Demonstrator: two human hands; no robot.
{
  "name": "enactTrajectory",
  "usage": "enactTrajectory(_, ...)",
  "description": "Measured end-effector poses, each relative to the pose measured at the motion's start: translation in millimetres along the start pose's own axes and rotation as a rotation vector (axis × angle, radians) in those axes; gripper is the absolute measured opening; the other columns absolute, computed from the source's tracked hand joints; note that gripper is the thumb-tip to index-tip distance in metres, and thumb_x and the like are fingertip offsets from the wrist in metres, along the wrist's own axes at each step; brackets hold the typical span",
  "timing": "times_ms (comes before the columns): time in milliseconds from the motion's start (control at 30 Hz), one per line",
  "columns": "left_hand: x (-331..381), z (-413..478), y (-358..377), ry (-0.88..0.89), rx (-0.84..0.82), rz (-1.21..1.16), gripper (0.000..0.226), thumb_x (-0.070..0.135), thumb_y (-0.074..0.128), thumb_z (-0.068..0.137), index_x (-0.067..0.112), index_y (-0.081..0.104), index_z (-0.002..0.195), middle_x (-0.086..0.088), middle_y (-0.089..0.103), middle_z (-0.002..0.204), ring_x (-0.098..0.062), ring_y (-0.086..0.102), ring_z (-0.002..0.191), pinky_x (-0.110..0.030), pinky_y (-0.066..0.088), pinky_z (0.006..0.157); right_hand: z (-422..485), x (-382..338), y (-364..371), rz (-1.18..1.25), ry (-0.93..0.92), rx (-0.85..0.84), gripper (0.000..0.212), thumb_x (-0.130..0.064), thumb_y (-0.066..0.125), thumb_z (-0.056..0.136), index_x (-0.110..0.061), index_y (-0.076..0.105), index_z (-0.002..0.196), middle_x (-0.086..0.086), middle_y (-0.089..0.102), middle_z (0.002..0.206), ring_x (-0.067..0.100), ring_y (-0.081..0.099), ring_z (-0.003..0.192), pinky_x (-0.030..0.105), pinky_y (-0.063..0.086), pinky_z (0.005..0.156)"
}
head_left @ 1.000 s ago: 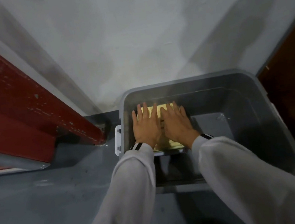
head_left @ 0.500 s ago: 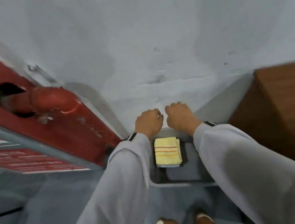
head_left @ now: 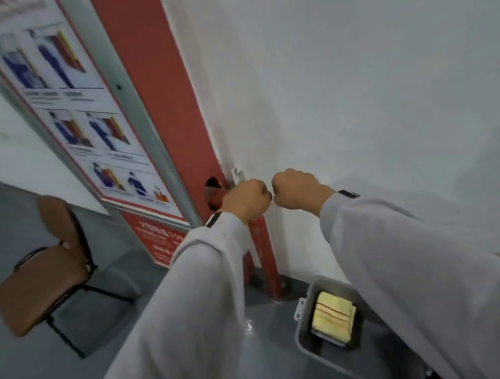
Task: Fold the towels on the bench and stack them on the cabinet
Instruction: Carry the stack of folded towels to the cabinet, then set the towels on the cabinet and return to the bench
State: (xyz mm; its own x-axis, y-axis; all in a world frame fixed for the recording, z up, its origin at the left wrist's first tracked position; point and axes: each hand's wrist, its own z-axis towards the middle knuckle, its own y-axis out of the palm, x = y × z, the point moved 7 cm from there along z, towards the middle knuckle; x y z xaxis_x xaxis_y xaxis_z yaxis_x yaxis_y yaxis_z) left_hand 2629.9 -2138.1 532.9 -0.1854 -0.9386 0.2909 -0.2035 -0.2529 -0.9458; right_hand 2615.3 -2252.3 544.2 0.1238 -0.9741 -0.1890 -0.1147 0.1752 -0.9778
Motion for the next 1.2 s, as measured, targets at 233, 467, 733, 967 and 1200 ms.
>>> enactTrajectory(233, -149, -181, -117, -0.235, 0.231, -0.039, 0.027, 0.034, 0.051, 0.097, 0.017, 0.071, 0.103, -0.008, 0.071, 0.108, -0.030, 0.065, 0.096, -0.039, 0.055, 0.084, -57, -231, -40, -0.006, -0.311, 0.054, 0.018, -0.027, 0.059, 0.091, -0.016, 0.065, 0.103, 0.013, 0.065, 0.105, 0.034, 0.065, 0.094, 0.036, 0.048, 0.075)
enactTrajectory(467, -327, -468, -167, -0.581, 0.377, -0.123, 0.026, 0.038, 0.055, 0.093, 0.018, 0.071, 0.097, -0.009, 0.073, 0.105, -0.032, 0.067, 0.098, -0.042, 0.056, 0.087, -208, -514, -6, 0.055, -0.670, -0.008, 0.027, -0.034, 0.057, 0.092, -0.015, 0.068, 0.107, 0.011, 0.068, 0.106, 0.033, 0.067, 0.096, 0.037, 0.051, 0.076)
enactTrajectory(733, -460, -807, -177, -1.001, 0.515, -0.134, 0.027, 0.031, 0.056, 0.095, 0.015, 0.072, 0.111, -0.011, 0.071, 0.119, -0.033, 0.064, 0.109, -0.042, 0.053, 0.097, -424, -792, 41, 0.067, -1.074, -0.116, 0.023, -0.017, 0.058, 0.086, -0.015, 0.050, 0.064, 0.011, 0.058, 0.077, 0.035, 0.064, 0.075, 0.036, 0.048, 0.064)
enactTrajectory(967, -530, -1108, -159, -1.367, 0.652, -0.128, 0.027, 0.031, 0.055, 0.091, 0.013, 0.072, 0.102, -0.009, 0.071, 0.102, -0.031, 0.065, 0.094, -0.036, 0.052, 0.083, -656, -1011, 95, 0.062, -1.457, -0.138, 0.015, -0.021, 0.059, 0.085, -0.013, 0.060, 0.072, 0.006, 0.064, 0.075, 0.032, 0.065, 0.073, 0.037, 0.056, 0.069)
enactTrajectory(1200, -583, -1381, -152, -1.645, 0.730, -0.079, 0.027, 0.032, 0.054, 0.092, 0.012, 0.072, 0.089, -0.008, 0.071, 0.088, -0.028, 0.066, 0.080, -0.039, 0.058, 0.083, -888, -1194, 131, 0.110, -1.770, -0.183, 0.011, -0.019, 0.057, 0.088, -0.015, 0.068, 0.091, 0.010, 0.067, 0.092, 0.032, 0.066, 0.083, 0.038, 0.056, 0.075)
